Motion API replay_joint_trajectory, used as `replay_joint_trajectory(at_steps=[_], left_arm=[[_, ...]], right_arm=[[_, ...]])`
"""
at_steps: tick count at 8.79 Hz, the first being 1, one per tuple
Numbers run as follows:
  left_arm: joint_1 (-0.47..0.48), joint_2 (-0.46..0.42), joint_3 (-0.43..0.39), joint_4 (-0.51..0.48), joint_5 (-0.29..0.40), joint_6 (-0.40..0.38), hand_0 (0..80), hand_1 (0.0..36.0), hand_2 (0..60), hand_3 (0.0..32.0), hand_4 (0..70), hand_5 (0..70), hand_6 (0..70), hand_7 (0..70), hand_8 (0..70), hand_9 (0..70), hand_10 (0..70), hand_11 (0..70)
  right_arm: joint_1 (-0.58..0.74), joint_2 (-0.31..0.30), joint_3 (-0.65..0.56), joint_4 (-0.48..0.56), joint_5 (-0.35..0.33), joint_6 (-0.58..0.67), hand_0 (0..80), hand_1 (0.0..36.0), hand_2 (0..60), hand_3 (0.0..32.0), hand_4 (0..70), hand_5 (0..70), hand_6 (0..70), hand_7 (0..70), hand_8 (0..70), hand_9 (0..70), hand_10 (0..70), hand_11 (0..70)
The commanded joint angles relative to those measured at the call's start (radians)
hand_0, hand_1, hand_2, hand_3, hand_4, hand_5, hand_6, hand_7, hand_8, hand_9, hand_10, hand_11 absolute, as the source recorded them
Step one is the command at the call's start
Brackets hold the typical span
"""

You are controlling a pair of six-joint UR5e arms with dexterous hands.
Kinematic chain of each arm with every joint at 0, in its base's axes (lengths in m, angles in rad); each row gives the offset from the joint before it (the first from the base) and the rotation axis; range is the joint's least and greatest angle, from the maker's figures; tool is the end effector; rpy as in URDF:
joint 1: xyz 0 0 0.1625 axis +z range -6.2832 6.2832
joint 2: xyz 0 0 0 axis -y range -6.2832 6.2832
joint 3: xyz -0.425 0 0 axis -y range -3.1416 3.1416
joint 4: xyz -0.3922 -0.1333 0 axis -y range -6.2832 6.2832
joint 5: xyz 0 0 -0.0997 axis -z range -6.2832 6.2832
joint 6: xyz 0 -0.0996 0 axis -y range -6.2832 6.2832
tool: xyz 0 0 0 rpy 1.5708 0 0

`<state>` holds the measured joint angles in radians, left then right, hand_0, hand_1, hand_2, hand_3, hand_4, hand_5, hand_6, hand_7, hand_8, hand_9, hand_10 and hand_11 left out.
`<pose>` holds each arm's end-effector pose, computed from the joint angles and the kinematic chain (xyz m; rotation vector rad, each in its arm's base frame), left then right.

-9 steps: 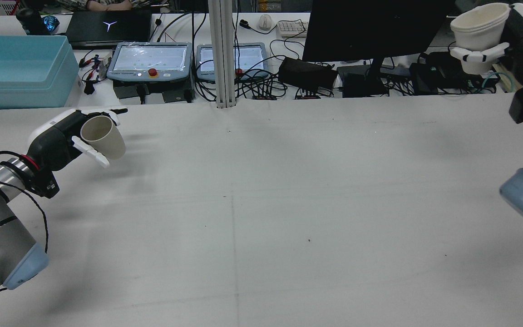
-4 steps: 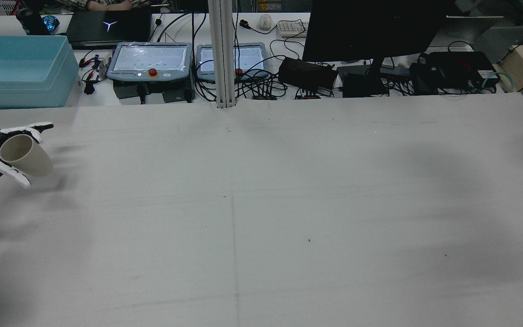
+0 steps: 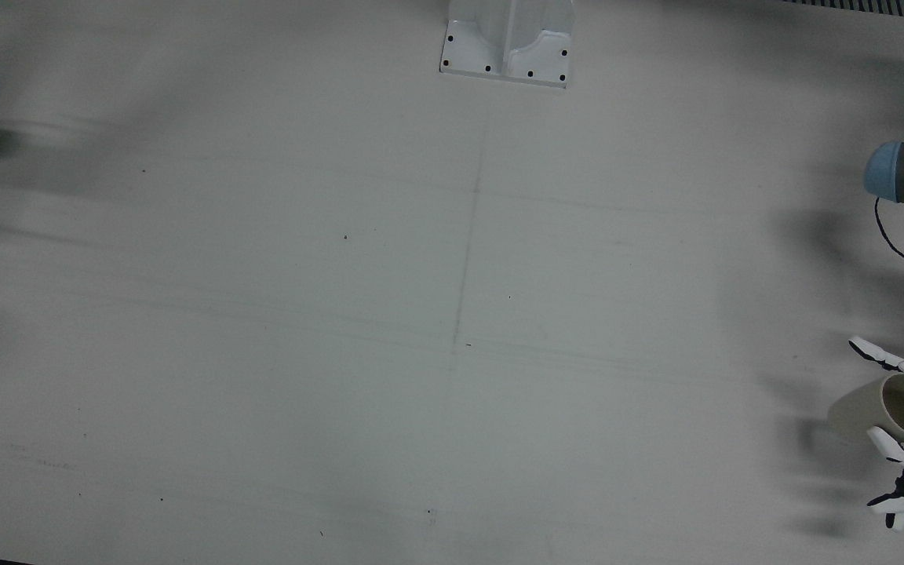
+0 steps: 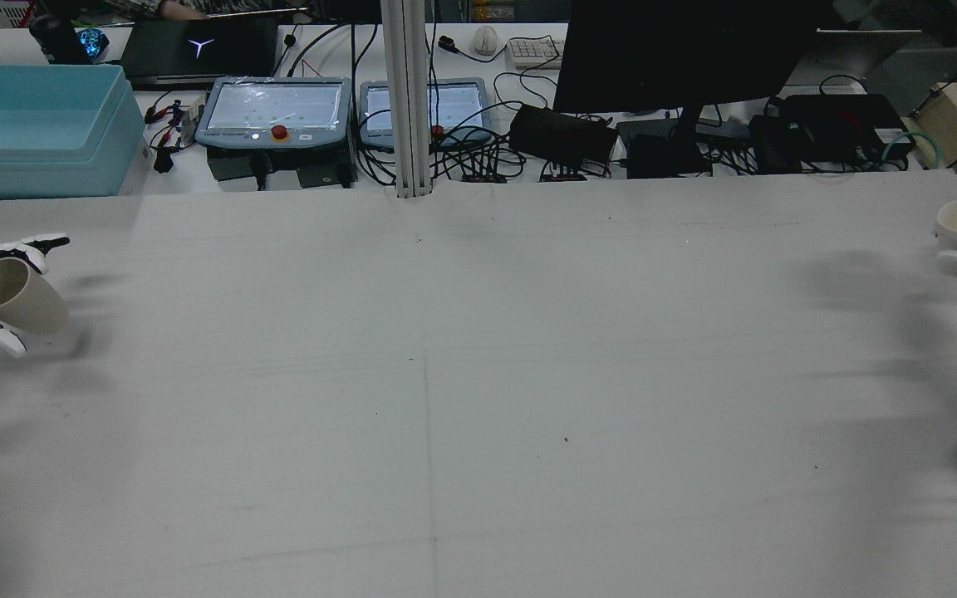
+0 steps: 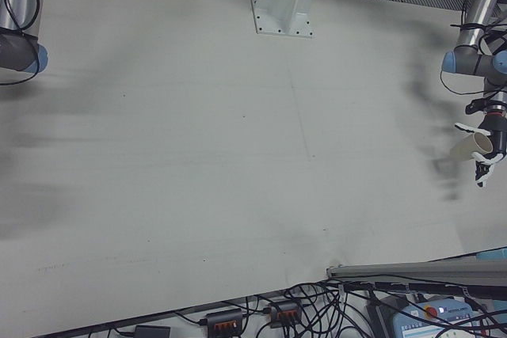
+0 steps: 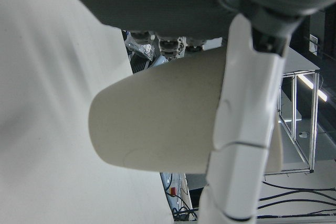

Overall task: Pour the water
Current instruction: 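Lower both cups onto the table and open both hands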

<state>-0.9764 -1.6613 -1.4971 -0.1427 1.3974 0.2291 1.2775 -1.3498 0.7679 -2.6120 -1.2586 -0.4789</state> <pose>0.1796 -0.5343 0.6620 -0.2309 2.1151 -1.7305 0.0094 -0.5358 0.8972 0.4979 -1.8934 1.9998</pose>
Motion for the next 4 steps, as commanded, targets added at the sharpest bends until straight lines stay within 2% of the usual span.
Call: replay_joint_trajectory(at_steps=[1, 2, 3, 4], left_arm=[[0.001, 0.035, 0.050, -0.063, 0.000, 0.006, 80.0, 11.9, 0.0, 0.0, 46.5, 70.0, 10.5, 21.0, 6.6, 4.3, 0.7, 2.5], [-0.001, 0.038, 0.075, -0.077, -0.002, 0.016, 80.0, 11.4, 0.0, 0.0, 46.5, 70.0, 10.4, 21.0, 6.6, 4.4, 0.7, 2.4], [-0.001, 0.040, 0.093, -0.096, -0.002, 0.036, 79.7, 10.9, 0.0, 0.0, 46.8, 70.0, 10.5, 21.2, 6.7, 4.6, 0.7, 2.3], [0.001, 0.041, 0.112, -0.106, -0.002, 0.039, 77.9, 10.3, 0.0, 0.0, 46.2, 70.0, 10.1, 21.0, 6.6, 4.5, 0.6, 2.2]], right_arm=[[-0.085, 0.012, -0.030, 0.021, 0.050, 0.098, 47.6, 6.2, 0.0, 0.0, 5.8, 0.7, 1.5, 0.1, 0.0, 0.0, 0.0, 0.1], [-0.086, 0.015, -0.021, 0.021, 0.050, 0.153, 45.9, 3.7, 0.0, 18.2, 0.0, 0.0, 0.0, 0.0, 0.0, 0.0, 0.0, 0.0], [-0.086, 0.008, 0.022, 0.021, 0.045, 0.181, 44.8, 2.7, 0.0, 32.0, 0.0, 0.0, 0.0, 0.0, 0.0, 0.0, 0.0, 0.0], [-0.054, 0.001, 0.072, 0.018, 0.024, 0.181, 44.7, 3.2, 0.0, 32.0, 0.0, 0.0, 0.0, 0.0, 0.0, 0.0, 0.0, 0.0]])
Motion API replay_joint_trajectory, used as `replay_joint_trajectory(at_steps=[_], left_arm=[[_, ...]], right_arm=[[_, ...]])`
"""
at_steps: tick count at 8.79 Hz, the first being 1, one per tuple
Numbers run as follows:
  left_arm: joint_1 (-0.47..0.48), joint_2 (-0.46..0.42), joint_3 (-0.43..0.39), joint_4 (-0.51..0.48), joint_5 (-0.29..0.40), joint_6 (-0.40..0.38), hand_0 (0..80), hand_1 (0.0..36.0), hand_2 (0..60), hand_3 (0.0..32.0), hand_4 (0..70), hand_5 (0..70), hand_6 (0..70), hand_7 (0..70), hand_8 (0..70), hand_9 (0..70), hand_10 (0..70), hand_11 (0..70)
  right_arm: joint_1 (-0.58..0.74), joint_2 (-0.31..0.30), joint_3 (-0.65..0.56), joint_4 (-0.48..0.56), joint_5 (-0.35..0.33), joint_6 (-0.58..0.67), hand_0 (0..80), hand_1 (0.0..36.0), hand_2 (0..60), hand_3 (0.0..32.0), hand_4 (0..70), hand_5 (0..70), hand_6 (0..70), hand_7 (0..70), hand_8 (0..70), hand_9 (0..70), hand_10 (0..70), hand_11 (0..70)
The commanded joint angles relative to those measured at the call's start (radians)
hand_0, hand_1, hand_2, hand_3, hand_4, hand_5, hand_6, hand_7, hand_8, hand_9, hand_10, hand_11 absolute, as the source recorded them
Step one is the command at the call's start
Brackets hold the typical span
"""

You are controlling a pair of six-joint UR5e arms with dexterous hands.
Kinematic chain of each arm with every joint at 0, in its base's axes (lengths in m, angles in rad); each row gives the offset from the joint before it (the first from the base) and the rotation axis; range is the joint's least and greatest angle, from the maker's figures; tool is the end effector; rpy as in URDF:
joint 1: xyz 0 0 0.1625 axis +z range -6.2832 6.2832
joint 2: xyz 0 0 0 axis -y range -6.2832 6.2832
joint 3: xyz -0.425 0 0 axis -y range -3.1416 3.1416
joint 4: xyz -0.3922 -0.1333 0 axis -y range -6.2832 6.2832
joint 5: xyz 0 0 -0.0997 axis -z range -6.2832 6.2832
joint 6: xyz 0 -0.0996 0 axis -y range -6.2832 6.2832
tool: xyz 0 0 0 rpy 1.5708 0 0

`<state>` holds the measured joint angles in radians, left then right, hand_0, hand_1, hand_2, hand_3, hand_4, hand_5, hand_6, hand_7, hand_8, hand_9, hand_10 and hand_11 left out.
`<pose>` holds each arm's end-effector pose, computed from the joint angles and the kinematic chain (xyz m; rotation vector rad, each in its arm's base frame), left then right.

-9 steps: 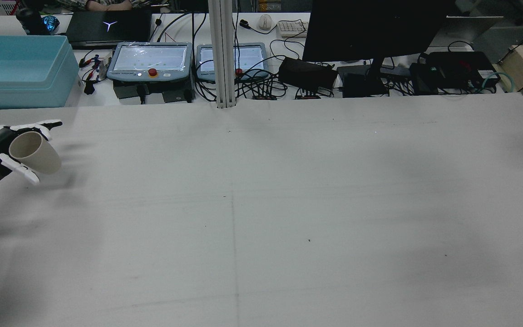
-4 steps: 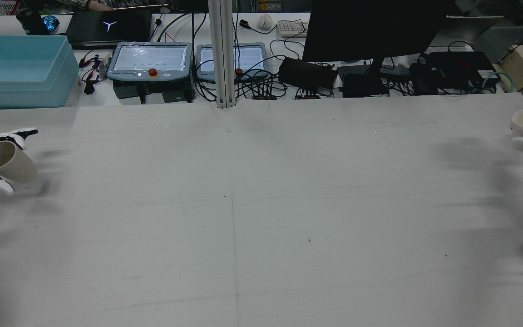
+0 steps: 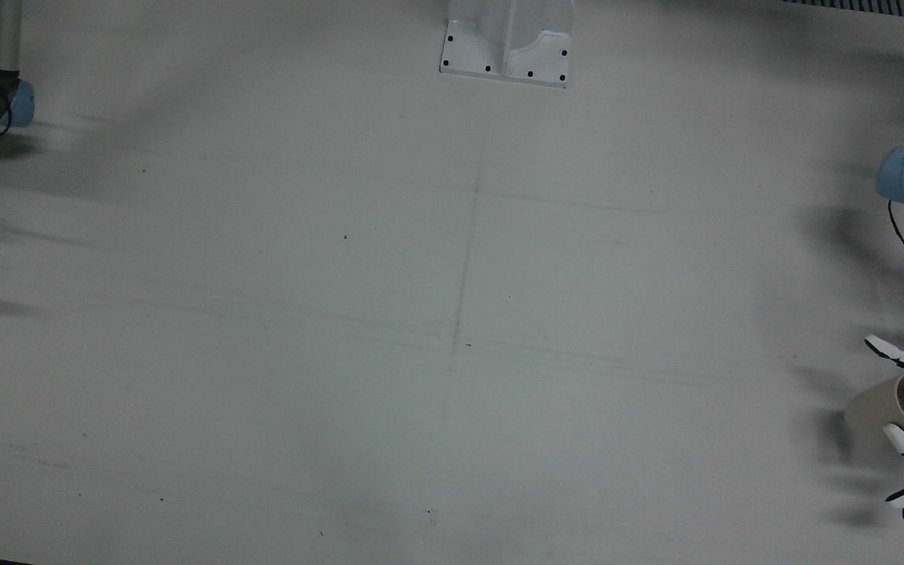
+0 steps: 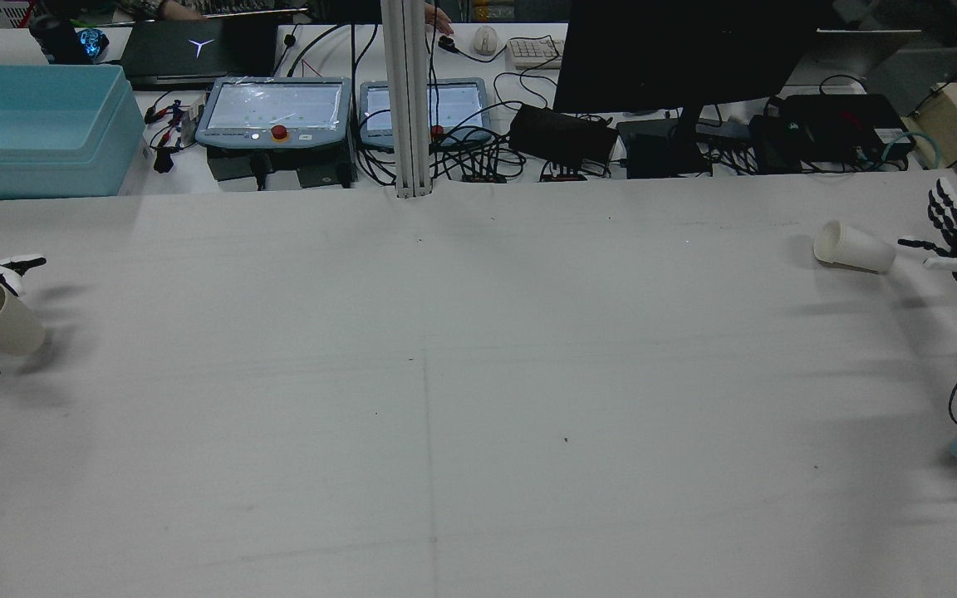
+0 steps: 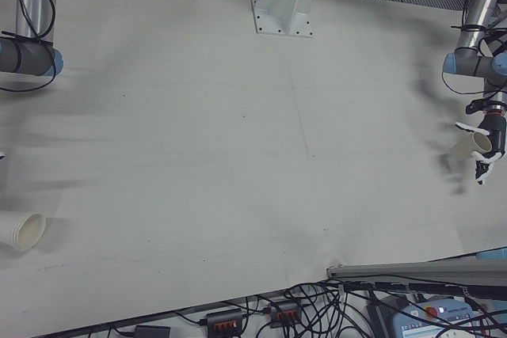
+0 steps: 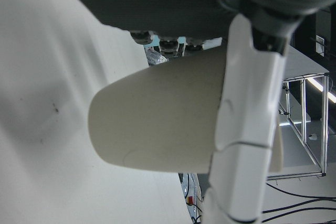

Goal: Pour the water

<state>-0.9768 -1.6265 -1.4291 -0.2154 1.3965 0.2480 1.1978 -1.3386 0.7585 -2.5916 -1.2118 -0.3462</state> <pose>0.1688 -0.5190 0.7067 -0.2010 2.0787 -1.7435 -0.0313 -0.5419 0.8935 0.3452 -1.9933 2.0451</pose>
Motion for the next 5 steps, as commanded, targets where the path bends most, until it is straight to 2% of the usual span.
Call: replay_joint_trajectory(at_steps=[1, 3, 4, 5], left_arm=[[0.001, 0.007, 0.053, -0.044, -0.001, 0.043, 74.0, 9.9, 0.0, 0.0, 44.6, 70.0, 8.9, 19.6, 6.1, 3.3, 0.0, 0.9], [0.009, 0.011, 0.097, -0.062, -0.001, 0.059, 73.8, 11.9, 0.0, 0.0, 29.2, 70.0, 5.5, 13.4, 4.7, 1.2, 0.0, 0.0], [0.010, 0.013, 0.123, -0.079, -0.001, 0.060, 71.8, 12.8, 0.0, 0.0, 23.9, 57.3, 4.5, 11.3, 4.7, 0.8, 0.0, 0.0], [0.013, 0.013, 0.151, -0.094, -0.001, 0.060, 65.3, 12.4, 0.0, 0.0, 18.7, 25.6, 3.4, 9.7, 4.5, 0.5, 0.0, 0.0]], right_arm=[[0.043, -0.010, 0.109, -0.005, -0.032, 0.049, 45.0, 4.0, 0.0, 32.0, 0.0, 0.0, 0.0, 0.0, 0.0, 0.0, 0.0, 0.0], [0.068, -0.011, 0.133, -0.010, -0.037, 0.049, 44.9, 4.7, 0.0, 32.0, 0.0, 0.0, 0.0, 0.0, 0.0, 0.0, 0.0, 0.0], [0.074, -0.020, 0.134, -0.009, -0.038, 0.049, 45.0, 4.9, 0.0, 32.0, 0.0, 0.0, 0.0, 0.0, 0.0, 0.0, 0.0, 0.0], [0.080, -0.024, 0.134, -0.008, -0.038, 0.050, 44.9, 5.0, 0.0, 32.0, 0.0, 0.0, 0.0, 0.0, 0.0, 0.0, 0.0, 0.0]])
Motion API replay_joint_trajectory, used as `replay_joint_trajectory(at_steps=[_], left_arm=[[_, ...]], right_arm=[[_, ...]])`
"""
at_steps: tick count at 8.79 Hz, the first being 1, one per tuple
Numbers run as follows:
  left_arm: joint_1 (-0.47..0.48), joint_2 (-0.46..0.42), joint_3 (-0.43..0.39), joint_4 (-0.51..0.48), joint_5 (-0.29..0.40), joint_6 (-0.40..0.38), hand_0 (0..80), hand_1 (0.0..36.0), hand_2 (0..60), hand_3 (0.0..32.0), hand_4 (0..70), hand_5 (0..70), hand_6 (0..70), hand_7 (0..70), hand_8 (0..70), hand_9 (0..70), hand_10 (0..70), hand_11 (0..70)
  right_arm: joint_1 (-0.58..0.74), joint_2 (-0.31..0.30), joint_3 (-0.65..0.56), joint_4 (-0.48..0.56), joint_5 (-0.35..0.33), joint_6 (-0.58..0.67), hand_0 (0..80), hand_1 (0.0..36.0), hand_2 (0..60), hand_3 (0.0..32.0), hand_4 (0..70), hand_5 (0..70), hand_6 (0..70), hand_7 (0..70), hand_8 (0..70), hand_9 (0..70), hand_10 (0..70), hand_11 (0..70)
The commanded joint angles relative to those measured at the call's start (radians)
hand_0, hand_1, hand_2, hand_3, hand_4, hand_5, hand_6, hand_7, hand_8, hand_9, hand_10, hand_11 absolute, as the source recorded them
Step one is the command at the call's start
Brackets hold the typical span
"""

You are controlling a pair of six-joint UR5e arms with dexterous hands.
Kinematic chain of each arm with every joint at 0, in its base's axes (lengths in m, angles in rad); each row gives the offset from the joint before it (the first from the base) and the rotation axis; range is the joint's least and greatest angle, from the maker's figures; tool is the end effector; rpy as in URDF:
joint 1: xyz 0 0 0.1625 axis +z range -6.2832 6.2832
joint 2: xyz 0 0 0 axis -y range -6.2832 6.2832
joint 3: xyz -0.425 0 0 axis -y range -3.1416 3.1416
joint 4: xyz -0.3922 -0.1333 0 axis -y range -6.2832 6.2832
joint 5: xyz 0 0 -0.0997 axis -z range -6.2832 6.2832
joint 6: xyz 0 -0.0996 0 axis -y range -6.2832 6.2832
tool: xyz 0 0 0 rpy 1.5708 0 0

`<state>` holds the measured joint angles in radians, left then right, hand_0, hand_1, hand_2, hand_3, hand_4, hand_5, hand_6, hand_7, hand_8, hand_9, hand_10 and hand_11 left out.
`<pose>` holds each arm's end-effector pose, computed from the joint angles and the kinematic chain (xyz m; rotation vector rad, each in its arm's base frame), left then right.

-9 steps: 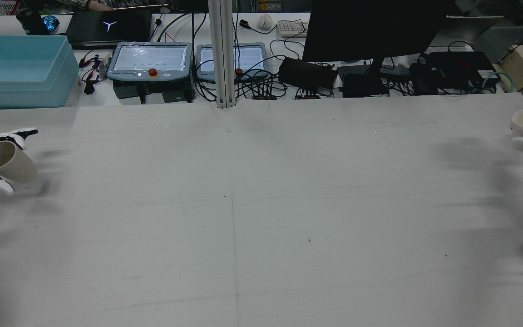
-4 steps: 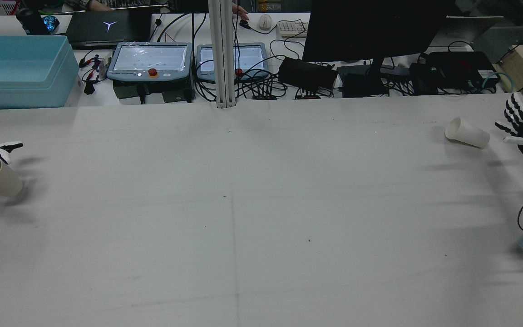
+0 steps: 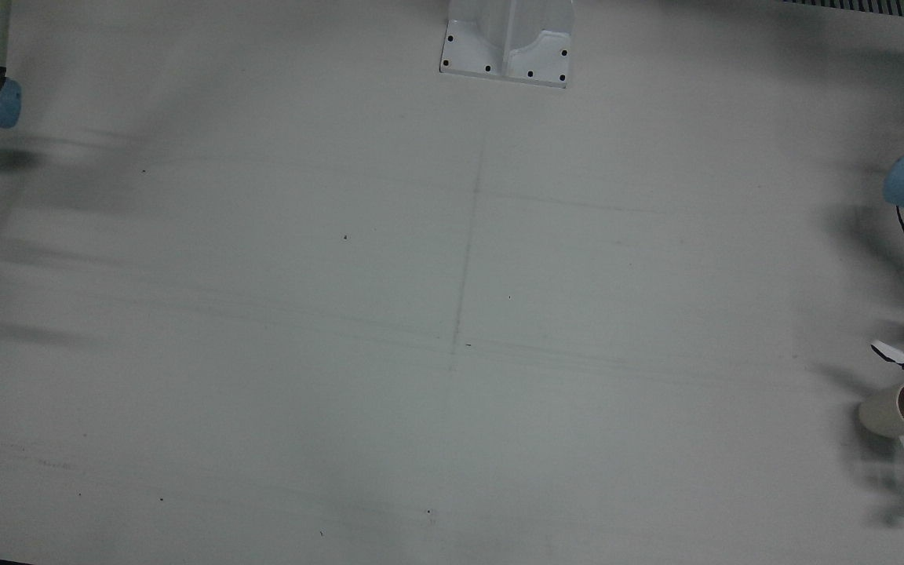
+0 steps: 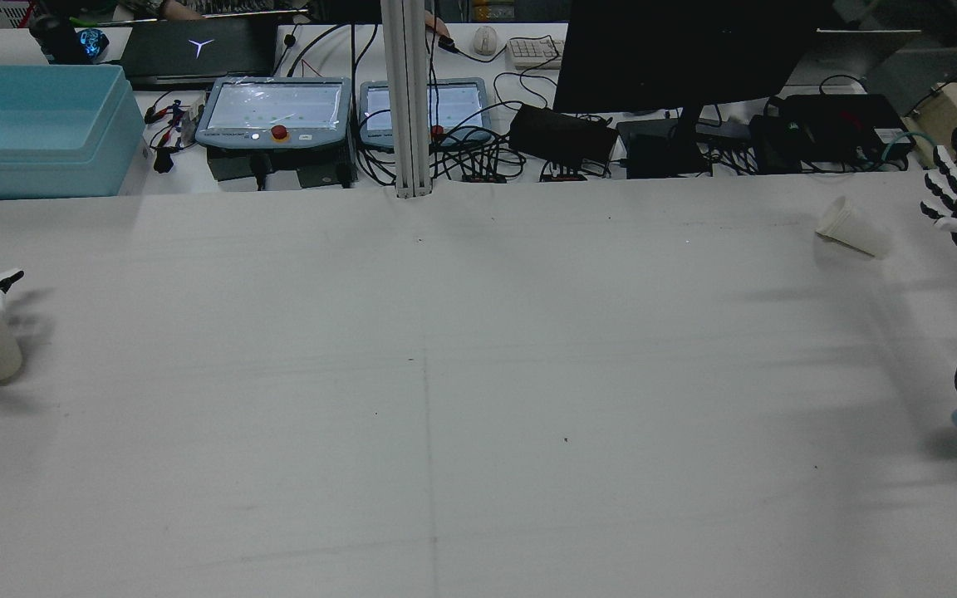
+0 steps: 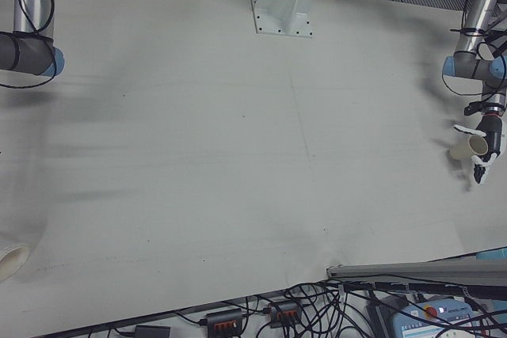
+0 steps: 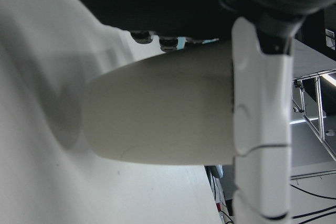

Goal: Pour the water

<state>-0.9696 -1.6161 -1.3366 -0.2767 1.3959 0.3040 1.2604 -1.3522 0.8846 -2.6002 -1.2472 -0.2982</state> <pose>0.1648 -0.5065 0.7514 -0.1383 2.0162 -1.7364 -0.0090 -0.5682 0.8466 0.3131 -2.1539 2.0121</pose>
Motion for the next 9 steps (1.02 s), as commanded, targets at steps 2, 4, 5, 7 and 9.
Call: replay_joint_trajectory(at_steps=[2, 4, 5, 7, 9], left_arm=[[0.003, 0.002, 0.070, -0.047, 0.000, 0.003, 59.8, 10.7, 0.0, 5.4, 9.9, 0.1, 0.0, 7.9, 3.6, 0.1, 0.0, 0.0], [-0.035, 0.002, 0.060, -0.067, 0.002, -0.022, 52.7, 5.3, 0.0, 16.2, 5.7, 0.0, 0.0, 6.8, 2.4, 0.0, 0.0, 0.0], [-0.117, 0.002, 0.038, -0.082, 0.017, -0.026, 51.1, 3.0, 0.0, 19.0, 6.2, 0.0, 0.0, 6.9, 1.9, 0.0, 0.0, 0.0], [-0.272, -0.001, -0.012, -0.073, 0.096, -0.031, 49.6, 0.8, 0.0, 19.4, 7.6, 0.0, 0.0, 8.9, 1.9, 0.3, 0.0, 0.0], [-0.371, -0.004, -0.100, -0.013, 0.104, -0.035, 53.4, 6.5, 0.0, 20.2, 6.0, 18.2, 0.4, 16.9, 3.9, 1.9, 0.1, 1.0]], right_arm=[[0.028, -0.011, 0.022, 0.000, -0.015, 0.002, 45.1, 5.4, 0.0, 32.0, 0.0, 0.0, 0.0, 0.0, 0.0, 0.0, 0.0, 0.0], [0.059, -0.011, 0.059, -0.003, -0.032, 0.001, 45.2, 6.0, 0.0, 32.0, 0.0, 0.0, 0.0, 0.0, 0.0, 0.0, 0.0, 0.0], [0.076, -0.016, 0.095, -0.008, -0.038, 0.001, 45.6, 6.7, 0.0, 32.0, 0.0, 0.0, 0.0, 0.0, 0.0, 0.0, 0.0, 0.0], [0.100, -0.008, 0.164, -0.043, -0.070, -0.001, 45.3, 7.6, 0.0, 32.0, 4.0, 0.0, 0.0, 0.0, 0.0, 0.0, 0.0, 0.0], [0.111, -0.005, 0.233, -0.103, -0.060, 0.002, 47.2, 12.2, 2.0, 21.8, 7.7, 3.8, 0.4, 3.2, 0.0, 0.0, 0.0, 0.0]])
